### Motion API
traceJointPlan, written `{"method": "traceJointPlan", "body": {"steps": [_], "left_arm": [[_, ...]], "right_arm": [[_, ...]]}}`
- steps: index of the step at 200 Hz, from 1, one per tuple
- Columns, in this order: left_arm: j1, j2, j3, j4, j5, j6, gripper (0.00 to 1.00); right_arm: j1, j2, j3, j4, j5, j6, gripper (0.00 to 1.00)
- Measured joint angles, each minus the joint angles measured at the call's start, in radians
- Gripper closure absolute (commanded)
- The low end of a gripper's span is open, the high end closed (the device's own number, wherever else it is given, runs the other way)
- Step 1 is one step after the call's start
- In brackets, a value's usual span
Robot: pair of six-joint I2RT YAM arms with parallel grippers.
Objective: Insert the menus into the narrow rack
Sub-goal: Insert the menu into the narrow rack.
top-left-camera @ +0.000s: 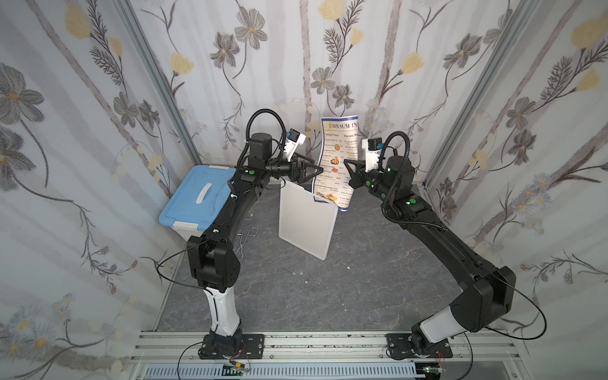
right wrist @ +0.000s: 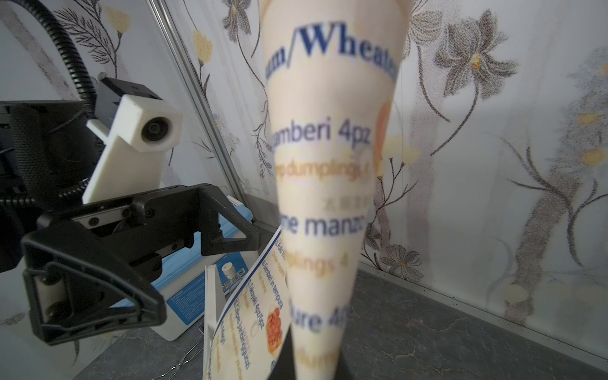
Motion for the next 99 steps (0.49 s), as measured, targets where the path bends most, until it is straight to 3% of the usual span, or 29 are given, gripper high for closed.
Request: {"method": "traceJointPlan", "body": {"steps": [35,99], "left_arm": [[-0.005,0.050,0.061,-0.064,0.017,0.018,0.29],[-0.012,0.058,0.073,-0.123,0.035,0.067,0.70]], "right_arm": [[0.000,0.003,0.003,0.000,-0.018,-0.007,0.94],[0.000,0.006,0.005,0.001,-0.027,-0.022,0.94]]}}
